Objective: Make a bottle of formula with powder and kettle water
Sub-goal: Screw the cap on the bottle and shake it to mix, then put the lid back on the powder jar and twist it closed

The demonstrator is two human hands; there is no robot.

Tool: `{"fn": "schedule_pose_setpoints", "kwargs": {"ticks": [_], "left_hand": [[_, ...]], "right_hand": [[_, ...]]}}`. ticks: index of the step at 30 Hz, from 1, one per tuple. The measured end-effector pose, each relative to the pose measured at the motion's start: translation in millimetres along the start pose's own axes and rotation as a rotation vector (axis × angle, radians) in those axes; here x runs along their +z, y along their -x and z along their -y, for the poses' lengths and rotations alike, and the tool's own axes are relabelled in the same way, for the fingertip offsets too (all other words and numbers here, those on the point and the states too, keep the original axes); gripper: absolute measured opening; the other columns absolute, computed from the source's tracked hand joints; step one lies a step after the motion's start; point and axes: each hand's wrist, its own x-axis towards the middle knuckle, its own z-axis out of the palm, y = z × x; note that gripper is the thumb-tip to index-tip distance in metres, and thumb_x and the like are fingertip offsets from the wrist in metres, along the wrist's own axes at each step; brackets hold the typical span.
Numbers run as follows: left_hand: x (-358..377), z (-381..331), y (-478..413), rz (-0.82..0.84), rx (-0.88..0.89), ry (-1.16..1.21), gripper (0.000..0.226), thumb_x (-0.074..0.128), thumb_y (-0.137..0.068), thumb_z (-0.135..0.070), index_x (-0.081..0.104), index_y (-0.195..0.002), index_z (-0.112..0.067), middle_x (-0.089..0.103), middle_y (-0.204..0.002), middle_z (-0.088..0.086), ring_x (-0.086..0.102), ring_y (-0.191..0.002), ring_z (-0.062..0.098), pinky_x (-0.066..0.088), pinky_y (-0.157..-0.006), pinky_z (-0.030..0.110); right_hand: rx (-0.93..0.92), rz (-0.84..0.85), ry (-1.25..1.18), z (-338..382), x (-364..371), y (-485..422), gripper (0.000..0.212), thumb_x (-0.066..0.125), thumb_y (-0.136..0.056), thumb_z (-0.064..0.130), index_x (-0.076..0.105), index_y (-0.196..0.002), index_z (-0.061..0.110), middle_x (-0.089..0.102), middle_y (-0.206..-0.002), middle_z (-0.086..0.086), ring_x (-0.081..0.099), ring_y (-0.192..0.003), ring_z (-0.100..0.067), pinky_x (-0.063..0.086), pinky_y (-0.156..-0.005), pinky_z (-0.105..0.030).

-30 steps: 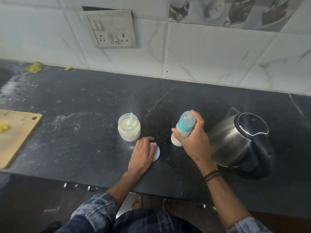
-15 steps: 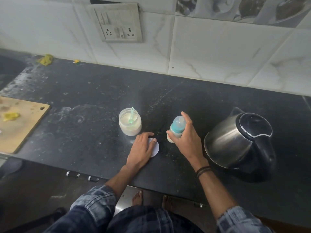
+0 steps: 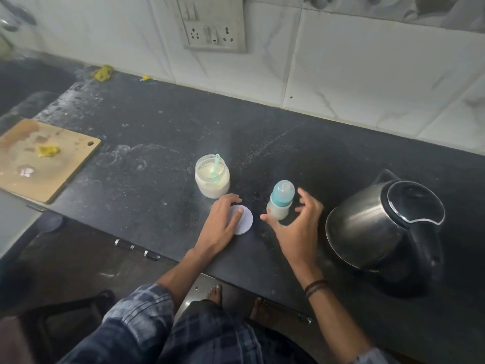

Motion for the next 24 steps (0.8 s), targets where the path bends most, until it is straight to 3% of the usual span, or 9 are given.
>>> {"fn": "schedule_pose_setpoints", "kwargs": {"ticks": [3, 6, 10, 15, 18, 24], "left_hand": [[-7, 4, 18, -0.101, 0.018, -0.007, 0.031, 0.044, -0.105, -0.038, 0.059, -0.125, -0.019, 0.055, -0.132, -0.009, 0.046, -0.126, 0.006, 0.032, -0.108, 0.021], [-17, 10, 30, -0.209, -0.005, 0.034, 0.027, 0.046, -0.103, -0.037, 0.060, -0.121, -0.021, 0.057, -0.127, -0.014, 0.048, -0.122, 0.005, 0.037, -0.106, 0.025], [-36, 14, 26, -0.288, -0.059, 0.125, 0.026, 0.050, -0.100, -0.037, 0.058, -0.122, -0.025, 0.055, -0.125, -0.022, 0.051, -0.118, 0.011, 0.044, -0.101, 0.030], [-67, 27, 17, -0.377, -0.016, 0.210, 0.035, 0.062, -0.098, -0.021, 0.049, -0.130, -0.029, 0.046, -0.134, -0.008, 0.055, -0.117, 0.017, 0.046, -0.100, 0.030], [-87, 42, 13, -0.345, -0.031, 0.225, 0.047, 0.067, -0.096, -0.014, 0.043, -0.133, -0.031, 0.042, -0.137, -0.005, 0.055, -0.117, 0.013, 0.045, -0.100, 0.027], [-122, 69, -1, -0.227, -0.095, 0.281, 0.048, 0.068, -0.096, -0.024, 0.039, -0.132, -0.036, 0.042, -0.134, -0.010, 0.052, -0.117, 0.007, 0.045, -0.093, 0.020]], "right_hand": [[-0.055, -0.053, -0.056, 7, 2, 33, 0.069, 0.090, -0.074, 0.035, 0.053, -0.126, 0.010, 0.045, -0.121, 0.004, 0.054, -0.100, -0.023, 0.052, -0.085, -0.037], [-0.095, 0.125, 0.006, 13, 11, 54, 0.050, 0.086, -0.080, 0.032, 0.060, -0.120, 0.016, 0.050, -0.117, 0.005, 0.053, -0.105, -0.019, 0.052, -0.087, -0.043], [-0.108, 0.350, 0.202, 21, 34, 56, 0.066, 0.080, -0.078, 0.050, 0.053, -0.133, 0.026, 0.048, -0.129, 0.003, 0.048, -0.115, -0.019, 0.048, -0.096, -0.037], [-0.041, 0.387, 0.404, 39, 69, 59, 0.089, 0.079, -0.071, 0.066, 0.045, -0.143, 0.027, 0.045, -0.145, -0.007, 0.045, -0.128, -0.029, 0.046, -0.097, -0.045], [0.009, 0.347, 0.460, 47, 85, 64, 0.091, 0.083, -0.072, 0.057, 0.041, -0.146, 0.025, 0.042, -0.151, -0.013, 0.044, -0.134, -0.035, 0.044, -0.103, -0.050], [0.187, 0.229, 0.445, 61, 102, 60, 0.079, 0.085, -0.078, 0.037, 0.043, -0.144, 0.023, 0.044, -0.149, -0.015, 0.043, -0.136, -0.037, 0.044, -0.105, -0.051]]}}
